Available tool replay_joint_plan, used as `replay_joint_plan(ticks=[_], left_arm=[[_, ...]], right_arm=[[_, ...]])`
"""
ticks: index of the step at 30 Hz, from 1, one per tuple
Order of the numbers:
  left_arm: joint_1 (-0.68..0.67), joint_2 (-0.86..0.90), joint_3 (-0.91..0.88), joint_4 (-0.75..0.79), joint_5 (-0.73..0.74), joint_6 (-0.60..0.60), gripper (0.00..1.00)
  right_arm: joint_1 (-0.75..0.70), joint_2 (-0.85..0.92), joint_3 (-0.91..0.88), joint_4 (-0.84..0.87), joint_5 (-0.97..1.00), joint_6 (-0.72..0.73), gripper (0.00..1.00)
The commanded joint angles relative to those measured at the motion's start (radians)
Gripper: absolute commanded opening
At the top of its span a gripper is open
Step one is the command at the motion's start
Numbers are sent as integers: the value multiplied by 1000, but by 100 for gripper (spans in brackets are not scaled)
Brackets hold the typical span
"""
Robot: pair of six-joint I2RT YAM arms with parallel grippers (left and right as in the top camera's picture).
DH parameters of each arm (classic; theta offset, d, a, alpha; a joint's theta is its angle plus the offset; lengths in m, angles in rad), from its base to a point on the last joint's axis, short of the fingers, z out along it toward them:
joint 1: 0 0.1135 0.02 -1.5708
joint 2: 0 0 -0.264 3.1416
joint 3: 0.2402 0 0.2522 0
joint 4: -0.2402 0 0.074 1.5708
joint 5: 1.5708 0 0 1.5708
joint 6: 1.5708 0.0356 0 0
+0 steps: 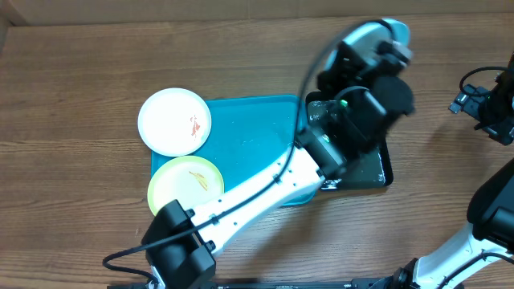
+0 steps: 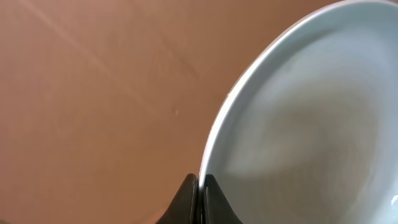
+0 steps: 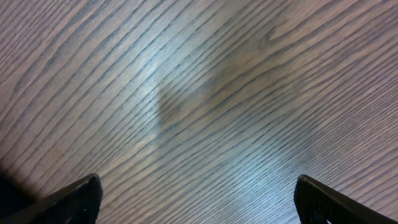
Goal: Clean dirty plates on tray and stack at the side
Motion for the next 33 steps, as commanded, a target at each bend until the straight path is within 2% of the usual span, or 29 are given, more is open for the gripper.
replay_joint_plan(ticks=[1, 16, 24, 27, 29, 31, 33], left_arm=[[-37, 0, 32, 71, -57, 199, 4], [-26, 0, 32, 85, -65, 212, 4], [-6, 0, 32, 21, -69, 120, 4], [6, 0, 31, -37, -68, 46, 4], [16, 0, 31, -101, -63, -60, 4], [28, 0, 31, -246, -12, -226, 4], [50, 0, 26, -428, 115, -441, 4]], right_arm=[[0, -28, 10, 6, 3, 0, 100], [0, -28, 10, 6, 3, 0, 100], [0, -28, 10, 6, 3, 0, 100], [0, -28, 10, 6, 3, 0, 100], [0, -28, 10, 6, 3, 0, 100], [0, -28, 10, 6, 3, 0, 100], [0, -28, 10, 6, 3, 0, 100]])
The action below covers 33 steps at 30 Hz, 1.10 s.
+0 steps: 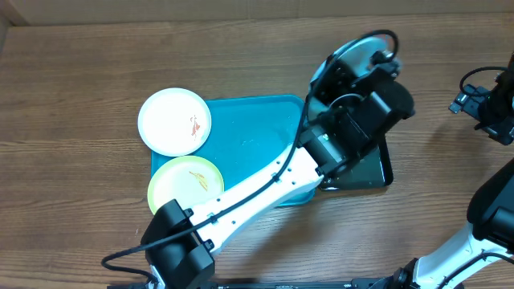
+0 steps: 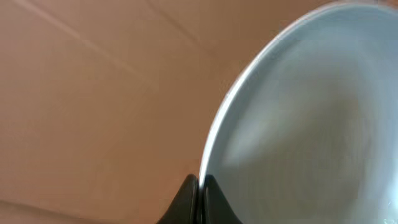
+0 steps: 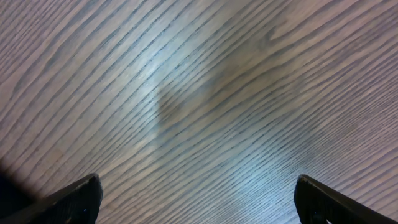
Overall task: Clean dirty plates on tray and stack at the side
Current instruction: 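Carry the white plate with the left gripper to the table's left side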
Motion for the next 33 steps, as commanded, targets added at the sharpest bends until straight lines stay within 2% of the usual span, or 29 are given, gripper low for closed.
replay_joint_plan(ticks=[1, 4, 6, 11, 18, 23, 33], left_arm=[[53, 0, 3, -228, 224, -491, 4], [104, 0, -36, -322, 381, -689, 4], [155, 0, -62, -375, 546, -786, 4], [304, 0, -67, -467, 928, -843, 4], [605, 0, -67, -592, 1292, -914, 4], [847, 0, -67, -687, 1421, -914, 4], [1287, 0, -67, -807, 1439, -909, 4]], right_arm=[[0, -28, 10, 6, 3, 0, 100], [0, -28, 10, 6, 3, 0, 100], [0, -28, 10, 6, 3, 0, 100], [0, -28, 10, 6, 3, 0, 100], [0, -28, 10, 6, 3, 0, 100], [0, -28, 10, 6, 3, 0, 100], [0, -28, 10, 6, 3, 0, 100]])
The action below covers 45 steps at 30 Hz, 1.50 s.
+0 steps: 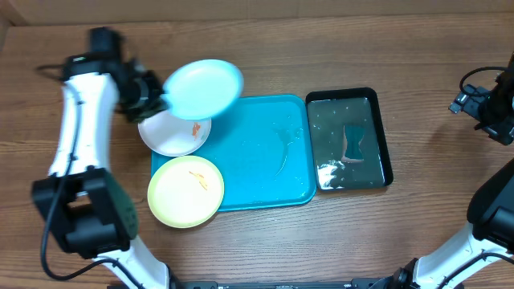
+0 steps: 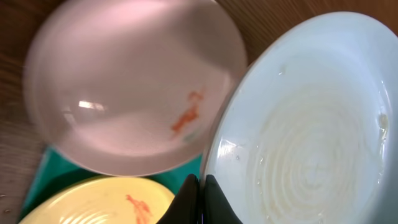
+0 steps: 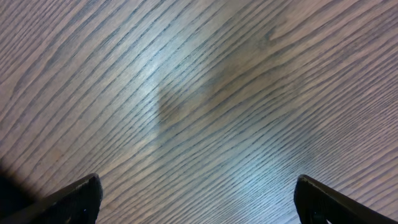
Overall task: Clean dirty plates on tray and stack at the side
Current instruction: 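Carry the white plate with the left gripper to the table's left side, then release the plate, then grasp the pink-rimmed plate's rim with the left gripper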
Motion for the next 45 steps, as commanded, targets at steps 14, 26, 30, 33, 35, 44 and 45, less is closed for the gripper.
replay_joint_plan(ticks=[14, 26, 30, 33, 35, 44, 45], left_arm=[[441, -3, -53, -88, -526, -134, 4], [446, -3, -235, 106, -507, -92, 4], [431, -3, -280, 180, -465, -35, 4], [422, -3, -277, 187, -444, -7, 21], [422, -3, -266, 182, -393, 40, 33], [387, -9, -51, 15, 58, 296, 49], [373, -9, -40, 4, 76, 311, 49]], right_arm=[[0, -28, 10, 6, 2, 0, 100], [0, -28, 10, 6, 2, 0, 100], [0, -28, 10, 6, 2, 0, 100], [0, -28, 10, 6, 2, 0, 100], [0, -28, 10, 6, 2, 0, 100], [0, -28, 10, 6, 2, 0, 100], [0, -28, 10, 6, 2, 0, 100]])
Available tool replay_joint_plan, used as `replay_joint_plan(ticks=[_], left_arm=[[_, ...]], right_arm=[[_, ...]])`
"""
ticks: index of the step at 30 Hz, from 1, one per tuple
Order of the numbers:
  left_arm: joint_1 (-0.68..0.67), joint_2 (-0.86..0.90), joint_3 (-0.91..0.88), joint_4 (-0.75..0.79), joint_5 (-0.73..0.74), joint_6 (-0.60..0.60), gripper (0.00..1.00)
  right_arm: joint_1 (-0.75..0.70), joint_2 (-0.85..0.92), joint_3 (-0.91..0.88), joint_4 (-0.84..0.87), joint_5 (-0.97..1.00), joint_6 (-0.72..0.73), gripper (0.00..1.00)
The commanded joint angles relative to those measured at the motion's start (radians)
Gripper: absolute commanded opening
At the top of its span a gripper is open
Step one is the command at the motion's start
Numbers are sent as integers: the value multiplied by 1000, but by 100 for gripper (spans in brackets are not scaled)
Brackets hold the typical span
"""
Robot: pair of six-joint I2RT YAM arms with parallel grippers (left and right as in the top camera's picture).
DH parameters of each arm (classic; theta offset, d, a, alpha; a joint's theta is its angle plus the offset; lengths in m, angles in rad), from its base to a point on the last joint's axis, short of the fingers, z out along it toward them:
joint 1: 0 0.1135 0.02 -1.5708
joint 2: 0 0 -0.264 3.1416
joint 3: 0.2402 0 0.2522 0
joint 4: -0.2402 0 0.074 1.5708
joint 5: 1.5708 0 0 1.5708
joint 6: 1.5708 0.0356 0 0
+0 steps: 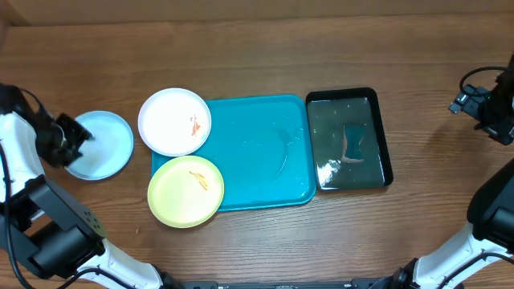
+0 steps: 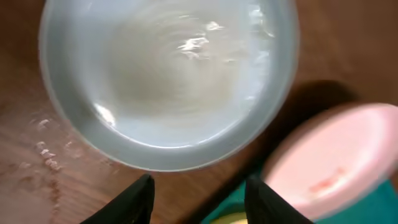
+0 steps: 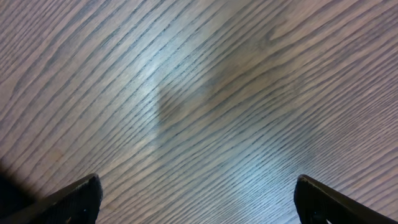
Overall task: Clean dirty plates on tray and stack at the side
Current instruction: 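Release the plate, then grasp the pink-rimmed plate's rim with the left gripper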
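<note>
A wet pale blue plate (image 1: 100, 144) lies flat on the table, left of the teal tray (image 1: 257, 160); the left wrist view shows the blue plate (image 2: 168, 81) from above. My left gripper (image 1: 63, 138) hovers open at its left rim, fingers (image 2: 140, 199) apart and holding nothing. A white plate (image 1: 174, 121) with a red smear sits on the tray's upper left corner. A yellow-green plate (image 1: 185, 191) with crumbs lies on the tray's lower left corner. My right gripper (image 3: 198, 202) is open over bare wood at the far right.
A black basin of water (image 1: 349, 138) with a dark object in it stands against the tray's right edge. The right arm (image 1: 490, 104) stays at the table's right edge. Water drops dot the wood beside the blue plate.
The blue plate was held tilted over the white plate in my shut left gripper. Now it lies flat on the table left of the tray, and that gripper is open.
My left gripper held the blue plate over the black basin, then lifted it just above the basin's far end. Later it held the plate above the white plate at the left. The plate now rests on the table, released. The right arm never moved.
</note>
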Motion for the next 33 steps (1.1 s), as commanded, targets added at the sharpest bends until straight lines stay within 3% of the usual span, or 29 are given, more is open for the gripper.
replay_joint_plan(ticks=[1, 5, 6, 7, 9, 11, 15, 19, 25, 33], left_arm=[[-58, -10, 68, -32, 186, 123, 49], [-145, -10, 69, -32, 140, 122, 56], [-170, -10, 69, -32, 100, 122, 57], [-214, -10, 69, -31, 14, 117, 66], [-254, -10, 69, -28, -61, 104, 74], [-304, -9, 69, -18, -157, 103, 76], [-344, -4, 69, -14, -209, 103, 65], [-352, 0, 47, 11, -212, 103, 62], [-352, 32, 37, 40, -209, 92, 45], [-352, 143, 37, 58, -188, 92, 40]], right_arm=[[0, -28, 10, 6, 2, -1, 100], [0, -28, 10, 6, 2, -1, 100], [0, -28, 10, 6, 2, -1, 100], [0, -28, 10, 6, 2, -1, 100], [0, -28, 10, 6, 2, -1, 100], [0, -28, 10, 6, 2, -1, 100], [0, -28, 10, 6, 2, -1, 100], [0, -28, 10, 6, 2, -1, 100], [0, -28, 10, 6, 2, -1, 100], [0, -28, 10, 6, 2, -1, 100]])
